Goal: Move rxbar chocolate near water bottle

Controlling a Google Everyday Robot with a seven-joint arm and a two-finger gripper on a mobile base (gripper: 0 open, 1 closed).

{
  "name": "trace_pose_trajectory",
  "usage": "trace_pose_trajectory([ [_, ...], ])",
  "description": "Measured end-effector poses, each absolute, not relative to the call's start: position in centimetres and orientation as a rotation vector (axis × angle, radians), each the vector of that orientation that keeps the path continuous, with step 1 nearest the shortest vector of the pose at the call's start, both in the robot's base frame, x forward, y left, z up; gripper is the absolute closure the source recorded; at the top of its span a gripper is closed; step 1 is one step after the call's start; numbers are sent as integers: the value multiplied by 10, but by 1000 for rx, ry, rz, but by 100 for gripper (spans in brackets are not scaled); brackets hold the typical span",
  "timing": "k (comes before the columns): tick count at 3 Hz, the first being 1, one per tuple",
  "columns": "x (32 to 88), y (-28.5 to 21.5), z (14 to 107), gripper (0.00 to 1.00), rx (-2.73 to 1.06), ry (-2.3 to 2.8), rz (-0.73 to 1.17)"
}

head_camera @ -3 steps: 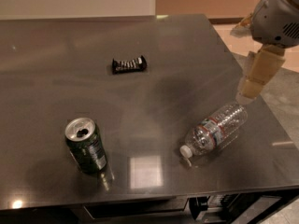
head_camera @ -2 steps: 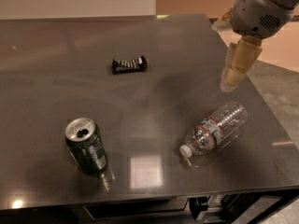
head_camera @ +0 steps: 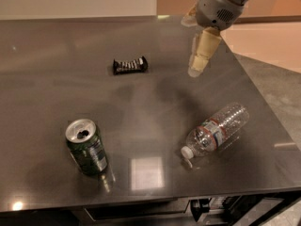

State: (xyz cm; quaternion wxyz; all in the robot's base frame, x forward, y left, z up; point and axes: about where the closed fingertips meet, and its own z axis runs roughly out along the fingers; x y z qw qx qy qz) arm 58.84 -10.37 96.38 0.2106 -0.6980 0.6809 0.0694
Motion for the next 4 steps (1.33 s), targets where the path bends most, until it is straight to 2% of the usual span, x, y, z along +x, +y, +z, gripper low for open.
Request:
trace_pose_trajectory([
  [4, 687, -21, 906, 0, -1937, 1916, 319],
])
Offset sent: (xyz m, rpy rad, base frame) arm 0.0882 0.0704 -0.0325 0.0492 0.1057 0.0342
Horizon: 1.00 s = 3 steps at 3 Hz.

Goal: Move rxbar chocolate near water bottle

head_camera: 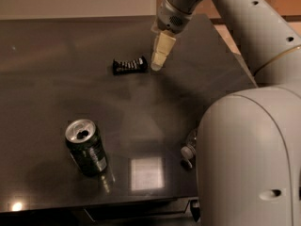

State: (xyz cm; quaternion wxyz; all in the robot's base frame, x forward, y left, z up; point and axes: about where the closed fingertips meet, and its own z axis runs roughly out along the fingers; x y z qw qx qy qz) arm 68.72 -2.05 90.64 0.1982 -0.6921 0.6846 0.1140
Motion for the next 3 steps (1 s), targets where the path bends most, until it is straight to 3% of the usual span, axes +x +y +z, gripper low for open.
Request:
trace_pose_trajectory([
  [3, 704, 5, 862, 0, -1803, 1969, 443],
])
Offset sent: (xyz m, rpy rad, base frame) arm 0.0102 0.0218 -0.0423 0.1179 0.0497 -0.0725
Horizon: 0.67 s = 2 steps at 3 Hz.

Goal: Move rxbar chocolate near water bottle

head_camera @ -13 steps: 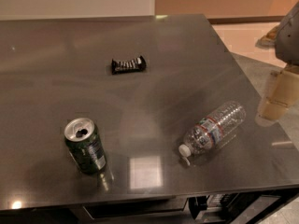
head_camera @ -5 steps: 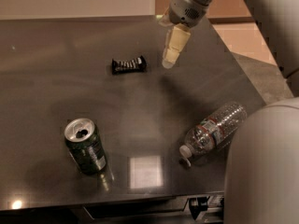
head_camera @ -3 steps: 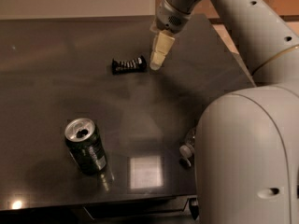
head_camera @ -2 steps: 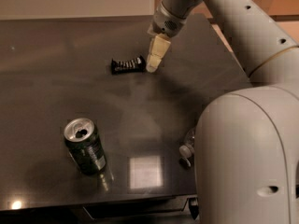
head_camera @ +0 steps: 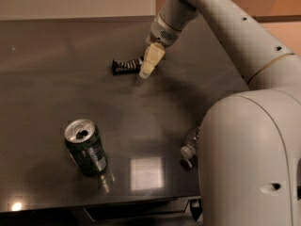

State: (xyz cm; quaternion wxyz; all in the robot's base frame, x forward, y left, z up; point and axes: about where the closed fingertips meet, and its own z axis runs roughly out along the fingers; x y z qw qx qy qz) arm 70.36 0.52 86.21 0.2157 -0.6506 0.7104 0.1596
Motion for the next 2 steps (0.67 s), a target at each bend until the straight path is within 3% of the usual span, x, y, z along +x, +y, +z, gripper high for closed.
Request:
trace_pose_trajectory([
  [2, 711, 16, 841, 0, -1691, 2050, 454],
])
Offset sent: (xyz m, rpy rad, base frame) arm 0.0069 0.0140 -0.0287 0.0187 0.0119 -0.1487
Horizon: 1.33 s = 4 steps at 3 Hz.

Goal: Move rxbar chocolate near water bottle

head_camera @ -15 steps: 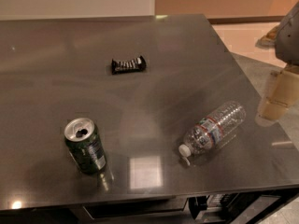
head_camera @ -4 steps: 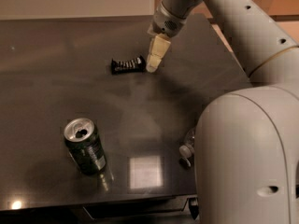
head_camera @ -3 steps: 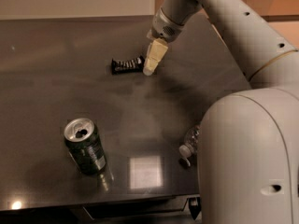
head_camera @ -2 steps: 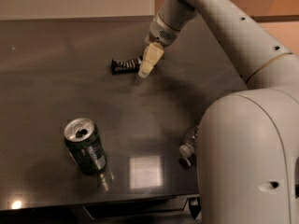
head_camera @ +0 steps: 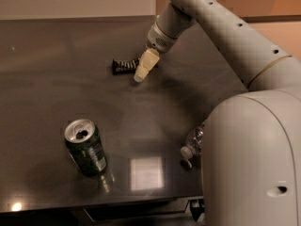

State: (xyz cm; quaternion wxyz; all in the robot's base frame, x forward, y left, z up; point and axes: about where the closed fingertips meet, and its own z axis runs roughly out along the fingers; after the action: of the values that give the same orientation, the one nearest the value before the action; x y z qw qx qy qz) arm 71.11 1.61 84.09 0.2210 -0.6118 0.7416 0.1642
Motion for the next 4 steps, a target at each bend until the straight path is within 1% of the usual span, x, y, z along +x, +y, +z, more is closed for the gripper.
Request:
trace_pose_trajectory([
  [1, 714, 21, 832, 0, -1673, 2077, 426],
  [2, 716, 27, 827, 18, -1670, 2104, 420],
  [4, 717, 36, 829, 65, -1671, 2115, 462],
])
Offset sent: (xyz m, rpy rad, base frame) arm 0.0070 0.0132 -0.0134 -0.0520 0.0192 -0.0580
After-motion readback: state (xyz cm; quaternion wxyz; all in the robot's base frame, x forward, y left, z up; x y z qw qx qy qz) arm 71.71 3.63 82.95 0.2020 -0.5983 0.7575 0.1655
